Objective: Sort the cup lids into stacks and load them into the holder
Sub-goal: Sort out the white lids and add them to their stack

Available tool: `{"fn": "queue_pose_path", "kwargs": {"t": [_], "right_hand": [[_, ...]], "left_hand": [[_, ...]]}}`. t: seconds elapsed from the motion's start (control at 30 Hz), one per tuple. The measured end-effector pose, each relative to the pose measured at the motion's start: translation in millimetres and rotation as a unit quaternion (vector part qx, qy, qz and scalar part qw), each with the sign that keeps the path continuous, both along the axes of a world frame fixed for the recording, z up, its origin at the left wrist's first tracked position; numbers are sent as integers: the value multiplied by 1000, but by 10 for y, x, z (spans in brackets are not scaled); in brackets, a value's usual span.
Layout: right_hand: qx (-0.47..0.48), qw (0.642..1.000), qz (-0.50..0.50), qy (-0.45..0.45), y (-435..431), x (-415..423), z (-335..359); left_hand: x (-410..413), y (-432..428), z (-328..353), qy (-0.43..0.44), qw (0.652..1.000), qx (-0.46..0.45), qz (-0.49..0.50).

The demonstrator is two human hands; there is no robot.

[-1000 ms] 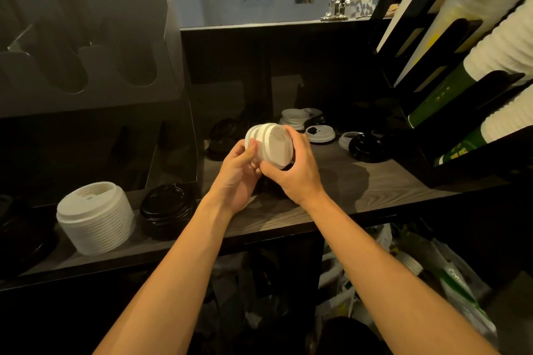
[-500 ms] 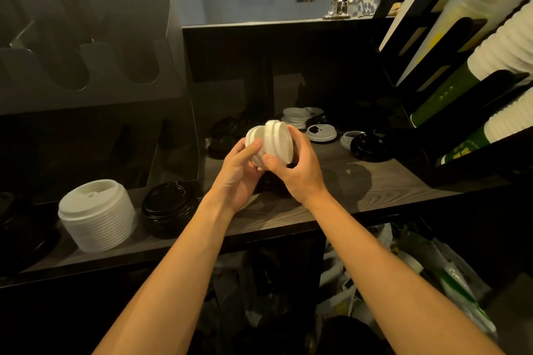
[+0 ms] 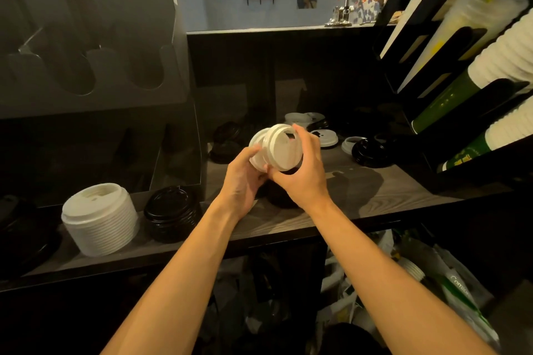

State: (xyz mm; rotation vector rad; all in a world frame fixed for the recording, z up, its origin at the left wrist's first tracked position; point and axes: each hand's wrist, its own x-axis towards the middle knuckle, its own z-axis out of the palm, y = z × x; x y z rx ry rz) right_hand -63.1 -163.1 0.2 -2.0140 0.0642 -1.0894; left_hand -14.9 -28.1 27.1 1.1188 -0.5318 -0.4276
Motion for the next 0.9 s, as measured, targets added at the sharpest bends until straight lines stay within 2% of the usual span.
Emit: {"fn": "queue_pose_path", "kwargs": {"t": [0.13, 0.23, 0.33, 0.5, 0.57, 0.7, 0.9], "right_hand": [[-36, 999, -9, -16, 11, -12, 0], [-27, 999, -26, -21, 17, -20, 6], [-56, 998, -29, -4, 40, -16, 11], [-61, 998, -29, 4, 35, -12, 20], [-67, 998, -21, 0, 41, -25, 19], [-60, 998, -32, -6, 52, -36, 25], [-88, 994, -65, 10, 40, 8, 10]], "left_hand": [[20, -17, -14, -15, 998, 19, 66], [117, -4, -57, 44, 993, 1, 107], [126, 18, -38, 93, 993, -26, 72], [26, -14, -6, 59, 998, -2, 29], [21, -31, -11, 52, 998, 11, 43], [61, -19, -41, 22, 998, 7, 56], [53, -15, -47, 34, 998, -25, 44]]}}
